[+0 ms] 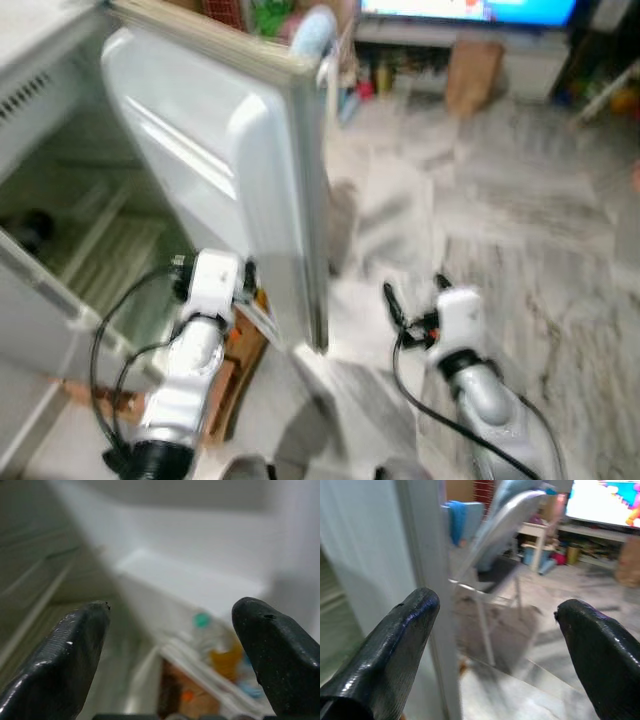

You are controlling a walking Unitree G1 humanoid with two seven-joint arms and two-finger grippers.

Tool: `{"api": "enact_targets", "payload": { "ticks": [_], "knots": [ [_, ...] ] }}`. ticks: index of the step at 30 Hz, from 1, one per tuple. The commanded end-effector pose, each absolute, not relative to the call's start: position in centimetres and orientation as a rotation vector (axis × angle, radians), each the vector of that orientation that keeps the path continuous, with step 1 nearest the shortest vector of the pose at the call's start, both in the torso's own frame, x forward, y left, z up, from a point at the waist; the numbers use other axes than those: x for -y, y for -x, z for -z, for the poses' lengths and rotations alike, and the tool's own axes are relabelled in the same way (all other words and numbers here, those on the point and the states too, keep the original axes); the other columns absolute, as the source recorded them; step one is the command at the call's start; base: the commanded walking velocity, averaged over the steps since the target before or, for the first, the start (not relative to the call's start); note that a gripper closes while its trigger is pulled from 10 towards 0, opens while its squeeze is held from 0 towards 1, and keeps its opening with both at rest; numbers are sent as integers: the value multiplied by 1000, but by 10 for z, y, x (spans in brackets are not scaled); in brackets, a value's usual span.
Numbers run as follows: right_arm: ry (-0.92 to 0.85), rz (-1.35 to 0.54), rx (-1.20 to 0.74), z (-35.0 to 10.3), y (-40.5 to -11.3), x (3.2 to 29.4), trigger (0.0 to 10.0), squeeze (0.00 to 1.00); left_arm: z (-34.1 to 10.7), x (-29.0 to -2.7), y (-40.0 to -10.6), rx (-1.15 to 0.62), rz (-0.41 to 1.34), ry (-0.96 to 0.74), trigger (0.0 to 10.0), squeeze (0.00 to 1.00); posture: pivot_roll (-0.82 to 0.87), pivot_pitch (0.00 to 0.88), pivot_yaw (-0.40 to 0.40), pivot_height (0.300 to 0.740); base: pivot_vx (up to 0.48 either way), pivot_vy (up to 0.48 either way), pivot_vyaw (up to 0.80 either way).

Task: Restocking fridge

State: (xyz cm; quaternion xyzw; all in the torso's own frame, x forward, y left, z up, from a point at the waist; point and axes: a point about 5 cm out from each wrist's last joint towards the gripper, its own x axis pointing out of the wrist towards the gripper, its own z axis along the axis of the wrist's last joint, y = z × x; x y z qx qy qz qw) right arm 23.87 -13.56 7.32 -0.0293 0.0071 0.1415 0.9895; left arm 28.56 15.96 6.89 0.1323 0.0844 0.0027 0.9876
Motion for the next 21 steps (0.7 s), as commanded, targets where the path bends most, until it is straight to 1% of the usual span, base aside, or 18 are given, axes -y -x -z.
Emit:
{"api": "enact_targets", "payload": {
  "ticks": [1,4,5,6,8,11,14,18,19,20,21],
  "knots": [
    [73,-264,-26,-73,-239,145,10000,0,-73,-149,-297,-152,43,-241,10000,0,23,100,34,740,0,0,0],
    [75,-264,-27,-74,-240,145,10000,0,-80,-146,-314,-132,74,-233,10000,0,20,100,29,740,0,0,0],
    [77,-265,-28,-74,-240,145,10000,0,-88,-141,-330,-119,114,-250,10000,0,17,100,29,740,0,0,0],
    [77,-265,-28,-74,-240,145,10000,0,-90,-141,-333,-112,114,-259,10000,0,15,100,27,740,0,0,0],
    [77,-264,-28,-74,-241,145,10000,0,-92,-141,-335,-106,111,-264,10000,0,13,100,27,740,0,0,0],
    [80,-262,-27,-74,-241,145,10000,0,-100,-136,-348,-93,138,-270,10000,0,5,100,32,740,0,0,0],
    [80,-257,-27,-74,-240,146,10000,0,-104,-133,-354,-87,152,-279,10000,0,-3,101,38,740,0,0,0],
    [81,-254,-27,-74,-240,146,10000,0,-106,-129,-356,-83,166,-276,10000,0,-4,101,39,740,0,0,0],
    [81,-247,-29,-74,-240,147,10000,0,-114,-104,-364,-65,253,-293,10000,0,2,98,41,740,0,0,0],
    [81,-247,-29,-74,-240,147,10000,0,-114,-104,-364,-65,253,-293,10000,0,2,98,41,740,0,0,0],
    [82,-245,-30,-74,-240,147,10000,0,-120,-84,-368,-51,319,-305,10000,0,2,97,41,740,0,0,0]
  ]
}}
